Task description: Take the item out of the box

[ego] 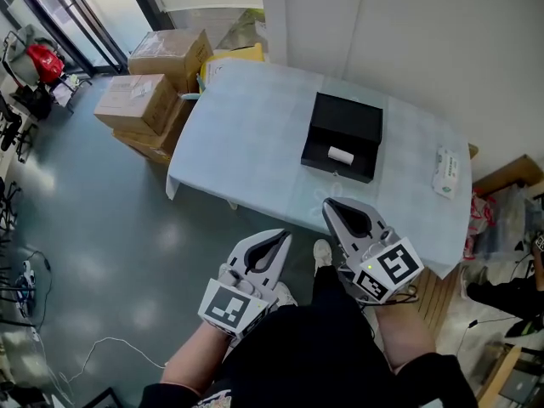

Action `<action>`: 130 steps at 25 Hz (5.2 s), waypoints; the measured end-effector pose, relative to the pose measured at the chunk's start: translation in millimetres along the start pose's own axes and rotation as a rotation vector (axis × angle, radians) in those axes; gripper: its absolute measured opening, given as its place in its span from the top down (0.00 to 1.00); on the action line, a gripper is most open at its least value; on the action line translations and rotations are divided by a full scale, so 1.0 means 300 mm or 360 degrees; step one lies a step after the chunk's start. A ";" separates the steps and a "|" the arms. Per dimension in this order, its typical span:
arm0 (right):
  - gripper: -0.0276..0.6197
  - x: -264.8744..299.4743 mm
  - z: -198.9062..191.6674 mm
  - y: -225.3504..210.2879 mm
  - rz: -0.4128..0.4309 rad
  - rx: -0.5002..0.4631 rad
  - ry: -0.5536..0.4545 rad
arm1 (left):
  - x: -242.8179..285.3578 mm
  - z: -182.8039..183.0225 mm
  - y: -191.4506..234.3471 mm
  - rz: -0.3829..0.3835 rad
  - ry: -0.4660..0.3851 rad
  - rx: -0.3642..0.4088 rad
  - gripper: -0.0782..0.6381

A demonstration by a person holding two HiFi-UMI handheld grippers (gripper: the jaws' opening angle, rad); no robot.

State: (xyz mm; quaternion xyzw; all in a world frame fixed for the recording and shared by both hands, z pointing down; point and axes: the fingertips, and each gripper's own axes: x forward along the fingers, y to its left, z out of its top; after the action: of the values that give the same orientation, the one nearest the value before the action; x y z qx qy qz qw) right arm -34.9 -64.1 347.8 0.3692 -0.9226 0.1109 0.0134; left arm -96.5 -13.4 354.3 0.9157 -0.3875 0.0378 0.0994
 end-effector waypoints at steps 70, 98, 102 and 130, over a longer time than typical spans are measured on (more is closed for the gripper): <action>0.71 0.365 -0.861 -0.973 0.0399 -0.0766 0.1671 | 0.793 -0.289 0.171 0.0171 0.0198 -0.0186 0.88; 0.74 0.357 -0.753 -0.942 0.0228 -0.0751 0.1485 | 0.640 -0.246 0.150 0.0179 0.0192 -0.0135 0.88; 0.74 0.347 -0.660 -0.905 0.0127 -0.0647 0.1323 | 0.590 -0.229 0.135 0.0171 0.0171 -0.0185 0.88; 0.74 -0.101 0.011 -0.200 -0.0245 -0.0217 0.0173 | 0.121 0.013 -0.013 0.0067 0.0007 -0.0014 0.88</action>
State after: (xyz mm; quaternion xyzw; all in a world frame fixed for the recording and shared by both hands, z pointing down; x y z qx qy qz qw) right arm 28.3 -86.5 353.2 0.4305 -0.8949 0.0664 0.0970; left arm -68.5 -37.1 355.1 0.9068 -0.4067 0.0402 0.1037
